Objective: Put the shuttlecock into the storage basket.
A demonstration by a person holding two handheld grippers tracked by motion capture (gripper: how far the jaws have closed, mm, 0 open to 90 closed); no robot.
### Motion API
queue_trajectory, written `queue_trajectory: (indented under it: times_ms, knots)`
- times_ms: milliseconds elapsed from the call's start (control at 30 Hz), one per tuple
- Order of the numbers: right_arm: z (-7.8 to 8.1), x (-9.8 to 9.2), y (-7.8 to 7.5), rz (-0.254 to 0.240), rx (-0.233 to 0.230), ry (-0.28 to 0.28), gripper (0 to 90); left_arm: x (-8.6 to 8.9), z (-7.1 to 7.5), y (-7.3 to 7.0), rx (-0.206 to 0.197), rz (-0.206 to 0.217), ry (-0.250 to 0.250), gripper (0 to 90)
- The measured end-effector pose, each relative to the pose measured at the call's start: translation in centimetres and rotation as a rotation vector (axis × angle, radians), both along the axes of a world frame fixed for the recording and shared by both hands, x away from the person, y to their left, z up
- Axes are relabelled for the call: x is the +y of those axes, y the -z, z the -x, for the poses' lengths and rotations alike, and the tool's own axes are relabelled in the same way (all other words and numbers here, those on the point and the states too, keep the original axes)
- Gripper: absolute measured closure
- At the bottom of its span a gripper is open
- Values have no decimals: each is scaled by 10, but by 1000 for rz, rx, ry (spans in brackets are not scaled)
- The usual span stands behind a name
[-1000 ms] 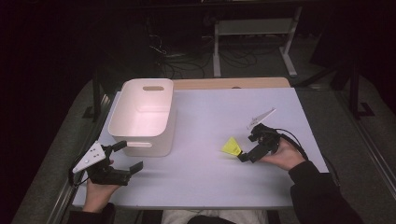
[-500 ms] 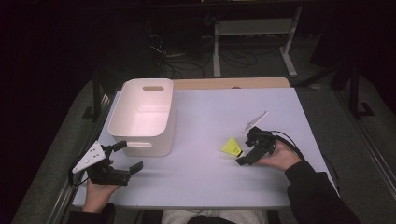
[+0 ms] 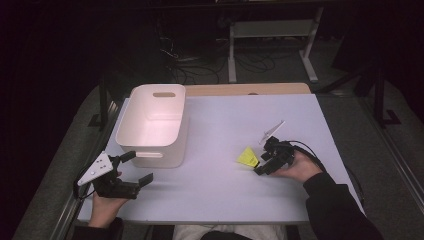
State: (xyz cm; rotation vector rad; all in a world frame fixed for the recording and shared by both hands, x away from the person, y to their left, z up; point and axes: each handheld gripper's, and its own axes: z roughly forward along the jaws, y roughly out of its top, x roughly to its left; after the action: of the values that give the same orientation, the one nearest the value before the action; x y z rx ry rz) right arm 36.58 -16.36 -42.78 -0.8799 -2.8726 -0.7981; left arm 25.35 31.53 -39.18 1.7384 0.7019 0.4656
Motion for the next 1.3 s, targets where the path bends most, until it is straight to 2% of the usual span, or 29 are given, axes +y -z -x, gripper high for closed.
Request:
queue_trajectory:
  times_ms: [100,233,533,900,1300]
  knots:
    - [0,2,1,12,-4,-17,418,0,0,0,0,0,0,0]
    - [0,4,1,12,-4,-17,454,0,0,0,1,-1,1,0]
    - [0,4,0,9,-9,-18,615,0,0,0,1,-1,0,0]
    - [0,4,-2,13,-11,-17,627,0,0,0,0,-1,-1,0]
    - [3,0,-14,5,-15,-22,629,0,0,0,-2,-1,-5,0]
